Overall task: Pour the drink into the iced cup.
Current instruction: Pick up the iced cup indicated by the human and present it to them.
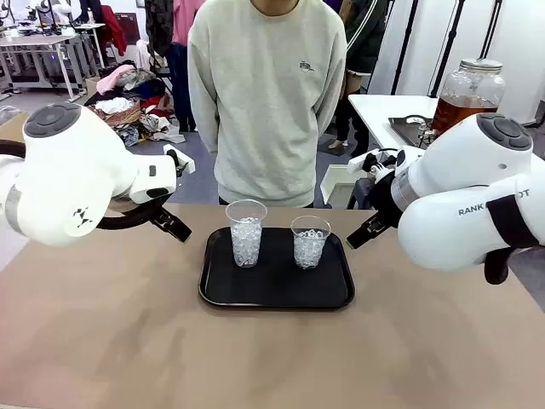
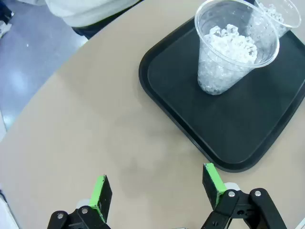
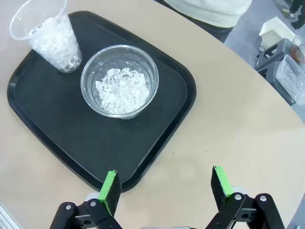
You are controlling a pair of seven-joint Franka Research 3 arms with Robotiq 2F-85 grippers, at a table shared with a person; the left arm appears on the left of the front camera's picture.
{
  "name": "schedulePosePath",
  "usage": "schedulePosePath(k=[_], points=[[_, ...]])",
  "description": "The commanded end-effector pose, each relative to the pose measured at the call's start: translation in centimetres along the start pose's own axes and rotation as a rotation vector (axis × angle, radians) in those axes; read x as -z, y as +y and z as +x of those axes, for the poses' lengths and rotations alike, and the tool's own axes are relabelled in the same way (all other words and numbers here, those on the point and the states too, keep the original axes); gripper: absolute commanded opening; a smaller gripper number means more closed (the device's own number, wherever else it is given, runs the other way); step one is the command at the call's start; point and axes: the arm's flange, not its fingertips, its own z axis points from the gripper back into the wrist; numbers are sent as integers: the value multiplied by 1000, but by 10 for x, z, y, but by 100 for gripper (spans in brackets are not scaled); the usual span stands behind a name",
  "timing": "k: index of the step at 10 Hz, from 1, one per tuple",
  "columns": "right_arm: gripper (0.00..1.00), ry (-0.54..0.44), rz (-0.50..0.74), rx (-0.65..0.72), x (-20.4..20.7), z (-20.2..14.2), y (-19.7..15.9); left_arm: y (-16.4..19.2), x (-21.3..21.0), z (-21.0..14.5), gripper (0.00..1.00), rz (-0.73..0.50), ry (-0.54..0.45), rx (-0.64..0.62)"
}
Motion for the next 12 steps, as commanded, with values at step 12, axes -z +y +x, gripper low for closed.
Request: schedulePosePath(k=[12], points=[[100, -4, 68, 74, -20, 14, -12, 10, -24, 11, 100, -40, 1, 0]])
